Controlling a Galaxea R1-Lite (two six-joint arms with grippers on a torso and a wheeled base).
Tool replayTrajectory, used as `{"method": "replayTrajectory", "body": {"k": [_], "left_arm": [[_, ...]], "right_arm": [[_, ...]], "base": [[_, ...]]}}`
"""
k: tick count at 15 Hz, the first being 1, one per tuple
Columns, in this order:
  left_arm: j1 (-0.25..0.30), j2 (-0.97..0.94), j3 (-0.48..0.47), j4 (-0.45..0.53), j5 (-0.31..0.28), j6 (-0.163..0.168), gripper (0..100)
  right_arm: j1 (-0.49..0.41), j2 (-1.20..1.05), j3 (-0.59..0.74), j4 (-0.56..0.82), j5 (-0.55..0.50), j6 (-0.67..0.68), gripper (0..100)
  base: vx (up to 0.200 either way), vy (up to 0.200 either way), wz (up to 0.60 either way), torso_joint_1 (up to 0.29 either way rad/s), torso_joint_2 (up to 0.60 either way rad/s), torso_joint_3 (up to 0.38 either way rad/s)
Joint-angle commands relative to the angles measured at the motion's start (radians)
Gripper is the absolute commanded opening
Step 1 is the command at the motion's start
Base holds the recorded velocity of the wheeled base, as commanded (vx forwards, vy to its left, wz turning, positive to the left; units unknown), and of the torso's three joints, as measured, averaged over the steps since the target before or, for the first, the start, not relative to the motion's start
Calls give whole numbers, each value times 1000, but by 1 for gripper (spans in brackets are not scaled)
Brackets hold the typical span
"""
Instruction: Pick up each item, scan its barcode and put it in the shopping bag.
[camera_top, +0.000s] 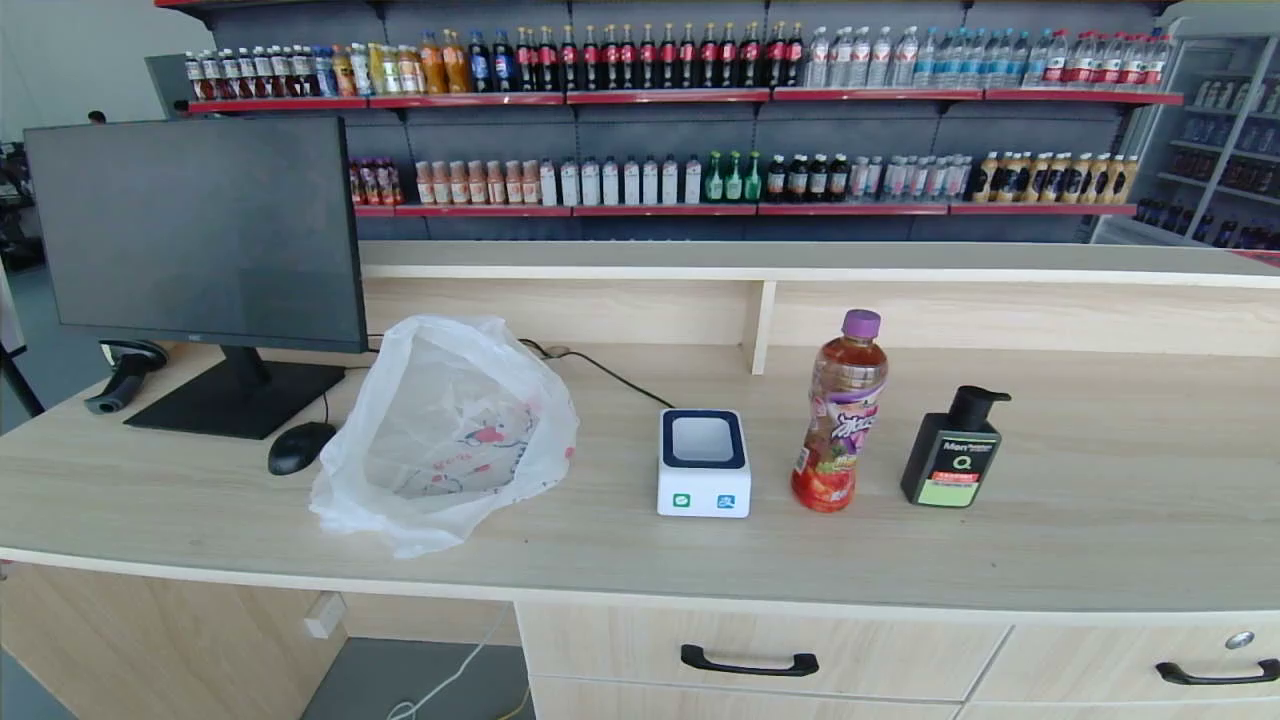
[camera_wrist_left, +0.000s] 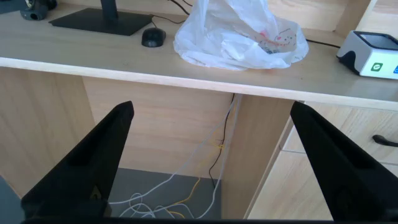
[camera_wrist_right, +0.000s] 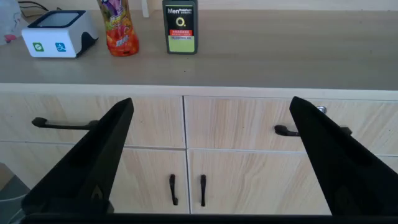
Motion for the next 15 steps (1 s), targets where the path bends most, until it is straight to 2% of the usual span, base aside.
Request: {"method": "replayTrajectory", "body": {"k": [1, 3, 4, 5, 9, 10, 12, 15], "left_arm": [[0, 1, 0, 0, 0, 0, 100], [0, 1, 0, 0, 0, 0, 100], [0, 1, 0, 0, 0, 0, 100], [0, 1, 0, 0, 0, 0, 100], [0, 0, 0, 0, 0, 0, 100], [0, 1, 0, 0, 0, 0, 100], [0, 0, 0, -1, 0, 1, 100], [0, 1, 0, 0, 0, 0, 100]], "right_arm": [[0, 0, 0, -3, 0, -29, 100], [2, 6, -32, -20, 6, -40, 100], [3, 73, -167, -8, 15, -32, 100], [14, 125, -216, -13, 14, -29, 100], [69, 260, -281, -28, 14, -54, 100], [92, 382, -314, -59, 14, -69, 100], [138, 487, -319, -140, 14, -68, 100], [255, 636, -360, -161, 15, -65, 100]], "base": [[0, 0, 0, 0, 0, 0], [0, 0, 0, 0, 0, 0], [0, 0, 0, 0, 0, 0], [0, 0, 0, 0, 0, 0], [0, 0, 0, 0, 0, 0], [0, 0, 0, 0, 0, 0], [0, 0, 0, 0, 0, 0], [0, 0, 0, 0, 0, 0]]}}
